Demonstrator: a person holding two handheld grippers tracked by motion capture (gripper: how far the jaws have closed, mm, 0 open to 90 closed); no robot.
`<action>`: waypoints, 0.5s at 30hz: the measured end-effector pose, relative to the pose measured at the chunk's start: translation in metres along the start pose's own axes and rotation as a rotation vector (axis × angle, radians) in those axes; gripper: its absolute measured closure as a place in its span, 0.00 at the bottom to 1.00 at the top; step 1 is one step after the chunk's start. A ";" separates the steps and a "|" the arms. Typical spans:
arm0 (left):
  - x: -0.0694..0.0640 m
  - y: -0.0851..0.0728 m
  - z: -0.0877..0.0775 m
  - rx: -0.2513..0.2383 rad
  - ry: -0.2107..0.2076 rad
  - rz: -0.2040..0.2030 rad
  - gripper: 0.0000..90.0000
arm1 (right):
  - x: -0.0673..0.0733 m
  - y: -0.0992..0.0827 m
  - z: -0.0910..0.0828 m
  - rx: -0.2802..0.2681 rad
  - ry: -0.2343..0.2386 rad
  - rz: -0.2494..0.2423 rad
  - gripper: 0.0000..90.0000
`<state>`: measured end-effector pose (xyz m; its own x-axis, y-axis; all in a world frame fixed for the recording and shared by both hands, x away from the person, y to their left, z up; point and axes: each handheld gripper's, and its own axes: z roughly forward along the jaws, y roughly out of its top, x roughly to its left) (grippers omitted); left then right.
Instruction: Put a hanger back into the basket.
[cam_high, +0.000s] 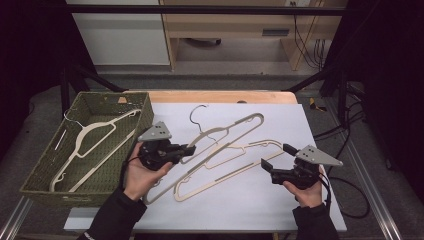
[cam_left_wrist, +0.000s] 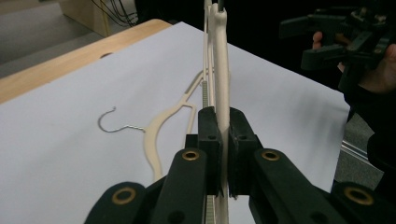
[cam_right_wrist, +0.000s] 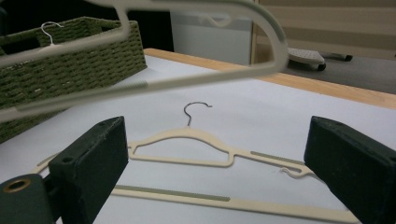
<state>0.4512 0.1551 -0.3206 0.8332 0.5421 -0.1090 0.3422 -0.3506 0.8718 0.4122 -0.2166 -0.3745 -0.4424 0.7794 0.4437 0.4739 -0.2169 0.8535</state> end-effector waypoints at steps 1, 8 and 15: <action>0.003 0.001 -0.006 -0.006 0.002 -0.001 0.96 | 0.000 0.000 0.000 0.000 0.000 0.000 0.08; 0.026 0.009 -0.052 -0.038 0.052 0.003 0.95 | -0.001 -0.002 0.003 0.002 -0.015 0.000 0.07; 0.046 0.014 -0.085 -0.070 0.084 -0.017 0.96 | -0.002 -0.003 0.004 0.008 -0.020 -0.015 0.07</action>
<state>0.4576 0.2404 -0.2732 0.7870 0.6109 -0.0863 0.3224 -0.2880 0.9017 0.4146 -0.2151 -0.3791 -0.4342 0.7939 0.4257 0.4732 -0.2011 0.8577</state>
